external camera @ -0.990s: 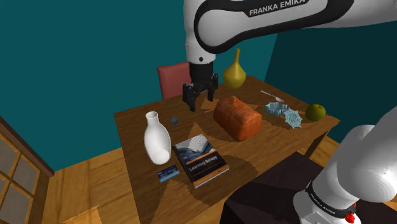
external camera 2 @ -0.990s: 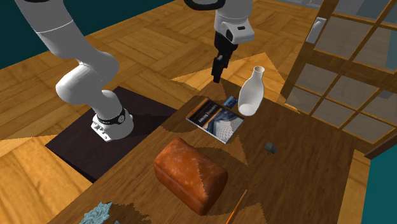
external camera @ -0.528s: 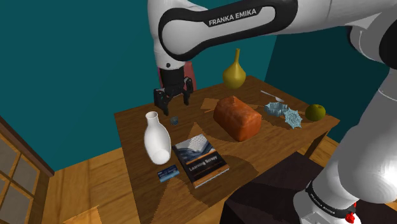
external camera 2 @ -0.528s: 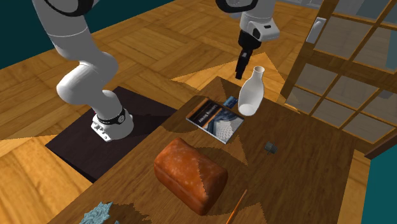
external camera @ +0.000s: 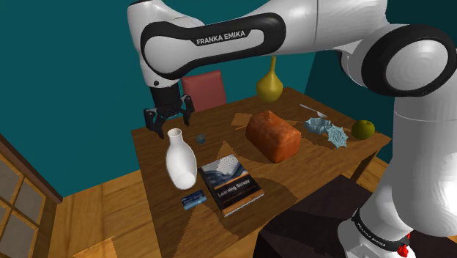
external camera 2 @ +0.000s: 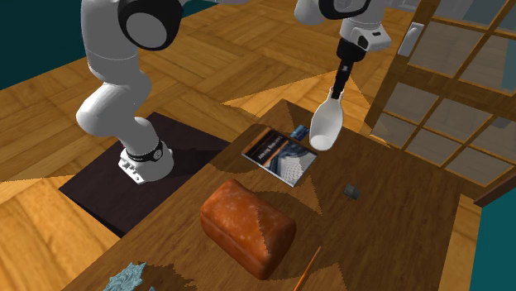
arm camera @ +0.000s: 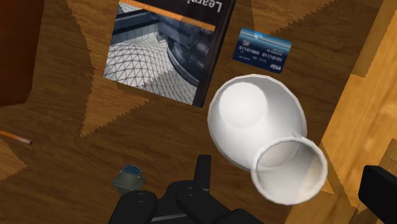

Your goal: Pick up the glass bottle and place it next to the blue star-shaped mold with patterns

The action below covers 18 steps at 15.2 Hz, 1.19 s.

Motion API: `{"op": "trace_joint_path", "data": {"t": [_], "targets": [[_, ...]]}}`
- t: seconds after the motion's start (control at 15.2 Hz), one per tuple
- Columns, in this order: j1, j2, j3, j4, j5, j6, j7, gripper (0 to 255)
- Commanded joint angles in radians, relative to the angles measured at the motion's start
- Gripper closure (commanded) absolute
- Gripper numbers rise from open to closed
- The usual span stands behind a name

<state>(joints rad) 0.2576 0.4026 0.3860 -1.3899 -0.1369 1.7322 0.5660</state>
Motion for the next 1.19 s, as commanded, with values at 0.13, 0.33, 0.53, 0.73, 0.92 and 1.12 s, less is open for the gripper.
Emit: {"op": "trace_joint_path", "data": {"t": [0.13,0.33,0.53,0.73,0.92,1.12], "targets": [[0.005,0.019,-0.002,-0.022,-0.008,0.041,0.008,0],[0.002,0.021,-0.003,-0.061,-0.009,0.080,0.010,0],[0.001,0.021,-0.004,-0.068,-0.010,0.088,0.011,0],[0.001,0.021,-0.004,-0.068,-0.010,0.088,0.011,0],[0.001,0.021,-0.004,-0.067,-0.010,0.088,0.011,255],[0.001,0.021,-0.004,-0.068,-0.010,0.088,0.011,255]]}}
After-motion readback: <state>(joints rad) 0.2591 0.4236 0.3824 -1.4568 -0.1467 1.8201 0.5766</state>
